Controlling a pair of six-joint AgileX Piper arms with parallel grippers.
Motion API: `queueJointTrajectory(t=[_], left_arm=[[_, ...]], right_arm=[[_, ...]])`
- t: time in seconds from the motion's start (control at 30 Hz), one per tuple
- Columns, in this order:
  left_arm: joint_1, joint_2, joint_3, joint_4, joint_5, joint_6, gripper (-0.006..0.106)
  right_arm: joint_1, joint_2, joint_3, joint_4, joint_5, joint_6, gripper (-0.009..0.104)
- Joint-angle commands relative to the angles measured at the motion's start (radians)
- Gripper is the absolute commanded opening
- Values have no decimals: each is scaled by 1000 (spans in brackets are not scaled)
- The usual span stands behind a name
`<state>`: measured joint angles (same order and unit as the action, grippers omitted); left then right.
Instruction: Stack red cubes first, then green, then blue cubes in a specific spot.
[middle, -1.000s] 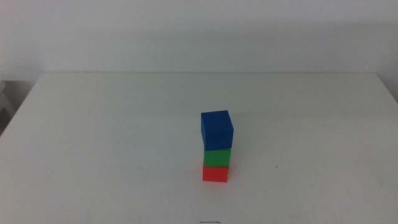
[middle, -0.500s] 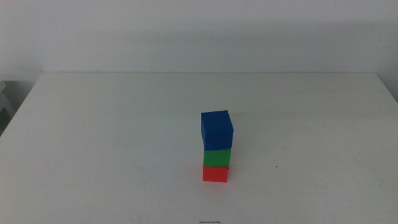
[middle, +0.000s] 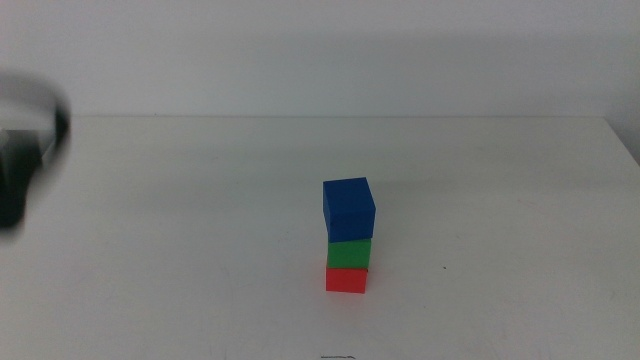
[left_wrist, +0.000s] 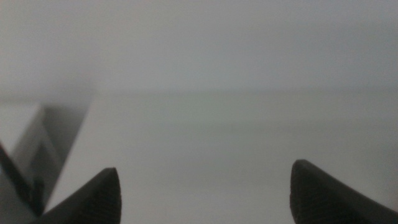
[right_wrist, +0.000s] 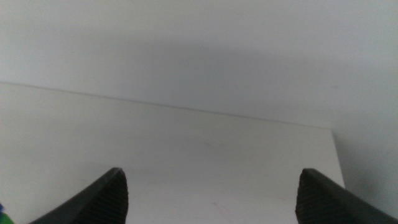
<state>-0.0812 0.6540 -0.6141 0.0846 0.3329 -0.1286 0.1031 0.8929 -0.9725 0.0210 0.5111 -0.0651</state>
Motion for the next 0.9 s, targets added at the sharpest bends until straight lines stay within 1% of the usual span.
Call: queueJointTrajectory(t=[0.0, 0.07, 0.13, 0.17, 0.27, 0.37, 0.43, 0.6, 0.87], left_arm=[[1, -105, 97, -26, -86, -2, 92], [1, -191, 209, -36, -88, -2, 92], [1, -288, 304, -36, -86, -2, 92], [1, -332, 336, -36, -86, -2, 92], [1, -436, 417, -36, -86, -2, 92], [4, -529, 464, -34, -86, -1, 92], [17, -595, 488, -34, -88, -1, 92], [50, -667, 538, -36, -89, -1, 92], [63, -694, 643, -36, -102, -1, 92]], right_arm=[[-9, -113, 147, -36, -230, -11, 83], [-10, -222, 310, -74, -303, -11, 83], [-30, -332, 432, -101, -293, -11, 83], [-48, -393, 493, -104, -287, -11, 83], [-115, -550, 650, -95, -286, -11, 83], [-168, -689, 766, -50, -283, -11, 83], [-185, -755, 824, -21, -270, -11, 83], [-188, -850, 923, -21, -266, -11, 83], [-188, -884, 939, -26, -275, -11, 83]])
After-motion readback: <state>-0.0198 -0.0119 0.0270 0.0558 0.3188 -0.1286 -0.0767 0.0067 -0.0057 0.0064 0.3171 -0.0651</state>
